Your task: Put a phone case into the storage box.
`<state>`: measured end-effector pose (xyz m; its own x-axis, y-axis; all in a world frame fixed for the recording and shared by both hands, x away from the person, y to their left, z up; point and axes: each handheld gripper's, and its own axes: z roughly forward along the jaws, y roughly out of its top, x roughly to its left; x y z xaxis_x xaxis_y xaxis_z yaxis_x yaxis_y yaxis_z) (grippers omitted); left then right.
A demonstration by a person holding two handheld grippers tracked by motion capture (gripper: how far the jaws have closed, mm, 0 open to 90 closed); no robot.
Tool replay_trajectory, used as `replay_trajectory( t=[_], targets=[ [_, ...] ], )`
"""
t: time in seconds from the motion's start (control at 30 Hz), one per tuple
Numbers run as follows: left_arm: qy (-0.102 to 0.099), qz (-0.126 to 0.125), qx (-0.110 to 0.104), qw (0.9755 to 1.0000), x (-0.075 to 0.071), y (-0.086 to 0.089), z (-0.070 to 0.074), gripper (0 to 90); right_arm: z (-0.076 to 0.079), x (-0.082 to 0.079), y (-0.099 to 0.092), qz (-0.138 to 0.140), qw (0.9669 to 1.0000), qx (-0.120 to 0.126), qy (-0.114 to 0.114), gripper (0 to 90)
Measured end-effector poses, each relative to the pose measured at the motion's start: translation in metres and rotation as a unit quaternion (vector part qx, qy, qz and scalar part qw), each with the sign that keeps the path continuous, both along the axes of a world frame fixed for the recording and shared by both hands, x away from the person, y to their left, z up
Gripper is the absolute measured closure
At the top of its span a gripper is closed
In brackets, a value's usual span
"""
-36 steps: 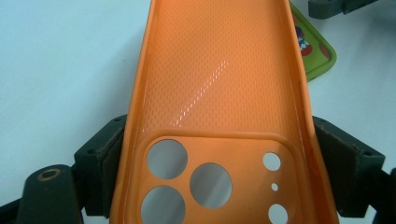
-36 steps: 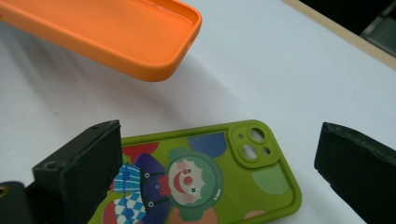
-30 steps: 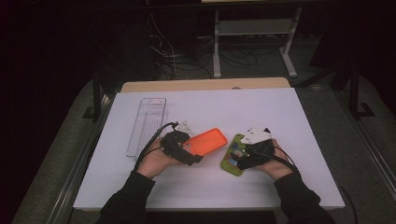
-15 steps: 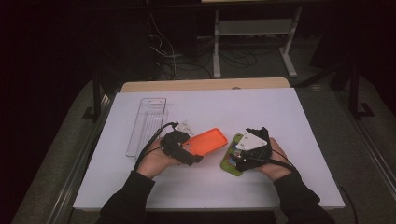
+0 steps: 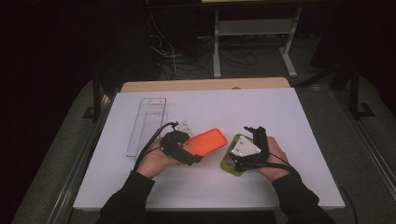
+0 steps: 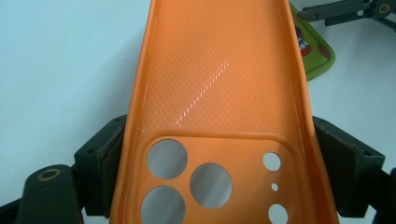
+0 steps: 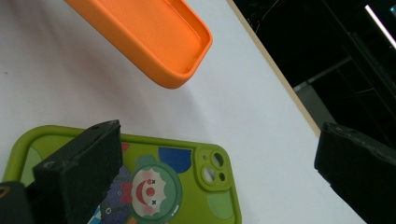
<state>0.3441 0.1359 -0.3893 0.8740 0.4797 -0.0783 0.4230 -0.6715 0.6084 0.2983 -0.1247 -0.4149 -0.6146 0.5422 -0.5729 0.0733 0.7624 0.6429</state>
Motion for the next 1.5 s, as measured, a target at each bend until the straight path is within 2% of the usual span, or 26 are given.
replay_trajectory(
  t=[0.33, 0.37, 0.4, 0.47, 0.57, 0.6, 0.8, 0.87, 0.93, 1.0, 1.03, 1.07, 1.2, 1.23, 1.27, 1.33, 1.37, 1.4, 1.43, 1.5],
  targets=[
    [0.001, -0.003, 0.003, 1.0000, 0.000, 0.000, 0.000, 15.6, -0.004, -0.006, 0.008, 0.012, 0.9980, -0.043, -0.044, 0.1],
    [0.002, 0.000, 0.000, 1.0000, 0.000, 0.000, 0.000, 15.6, -0.004, -0.006, 0.009, 0.014, 0.9974, -0.051, -0.049, 0.1],
    [0.005, 0.012, -0.014, 0.9998, -0.001, -0.002, -0.001, 15.6, -0.004, -0.006, 0.009, 0.022, 0.9959, -0.067, -0.055, 0.1],
    [-0.002, 0.005, -0.009, 0.9999, 0.000, -0.001, -0.001, 15.6, -0.005, -0.007, 0.010, 0.027, 0.9944, -0.078, -0.066, 0.1],
    [0.006, 0.009, -0.012, 0.9999, 0.000, -0.001, -0.001, 15.6, -0.007, -0.008, 0.013, 0.030, 0.9928, -0.085, -0.078, 0.1],
    [0.009, 0.015, -0.017, 0.9997, -0.001, -0.001, -0.001, 15.6, -0.008, -0.007, 0.014, 0.037, 0.9902, -0.100, -0.090, 0.1],
    [0.009, 0.014, -0.017, 0.9997, -0.001, 0.000, -0.001, 15.6, -0.010, -0.010, 0.018, 0.039, 0.9850, -0.126, -0.112, 0.1],
    [0.016, 0.019, -0.018, 0.9995, -0.001, 0.000, -0.001, 15.6, -0.012, -0.011, 0.019, 0.041, 0.9830, -0.133, -0.120, 0.1],
    [0.013, 0.014, -0.011, 0.9998, 0.000, 0.001, 0.000, 15.6, -0.013, -0.011, 0.019, 0.048, 0.9787, -0.148, -0.134, 0.1],
    [0.015, 0.016, -0.012, 0.9997, 0.000, 0.001, 0.000, 15.6, -0.014, -0.012, 0.020, 0.052, 0.9764, -0.155, -0.140, 0.1],
    [0.010, 0.005, 0.001, 0.9999, 0.001, 0.003, 0.001, 15.6, -0.014, -0.012, 0.020, 0.053, 0.9732, -0.166, -0.150, 0.1],
    [0.011, 0.007, 0.000, 0.9999, 0.001, 0.002, 0.001, 15.6, -0.015, -0.012, 0.021, 0.055, 0.9704, -0.173, -0.159, 0.1],
    [0.013, 0.009, -0.001, 0.9999, 0.001, 0.002, 0.001, 15.6, -0.014, -0.013, 0.024, 0.060, 0.9661, -0.186, -0.168, 0.1],
    [0.013, 0.009, -0.001, 0.9999, 0.001, 0.002, 0.002, 15.6, -0.016, -0.014, 0.025, 0.061, 0.9674, -0.188, -0.159, 0.1],
    [0.011, 0.009, 0.000, 0.9999, 0.001, 0.002, 0.002, 15.6, -0.016, -0.013, 0.026, 0.065, 0.9633, -0.194, -0.174, 0.2],
    [0.014, 0.014, -0.004, 0.9998, 0.000, 0.001, 0.003, 15.6, -0.016, -0.013, 0.028, 0.069, 0.9612, -0.198, -0.179, 0.2],
    [0.014, 0.012, -0.004, 0.9998, 0.000, 0.001, 0.004, 15.6, -0.016, -0.013, 0.029, 0.071, 0.9610, -0.198, -0.179, 0.2],
    [0.015, 0.015, -0.009, 0.9997, 0.000, 0.000, 0.004, 15.6, -0.016, -0.015, 0.032, 0.064, 0.9636, -0.192, -0.174, 0.2],
    [0.015, 0.023, -0.017, 0.9995, -0.001, -0.001, 0.003, 15.6, -0.017, -0.015, 0.034, 0.065, 0.9633, -0.193, -0.175, 0.2],
    [0.013, 0.013, -0.005, 0.9998, 0.000, 0.000, 0.005, 15.6, -0.017, -0.015, 0.036, 0.065, 0.9633, -0.193, -0.175, 0.3]
  ],
)
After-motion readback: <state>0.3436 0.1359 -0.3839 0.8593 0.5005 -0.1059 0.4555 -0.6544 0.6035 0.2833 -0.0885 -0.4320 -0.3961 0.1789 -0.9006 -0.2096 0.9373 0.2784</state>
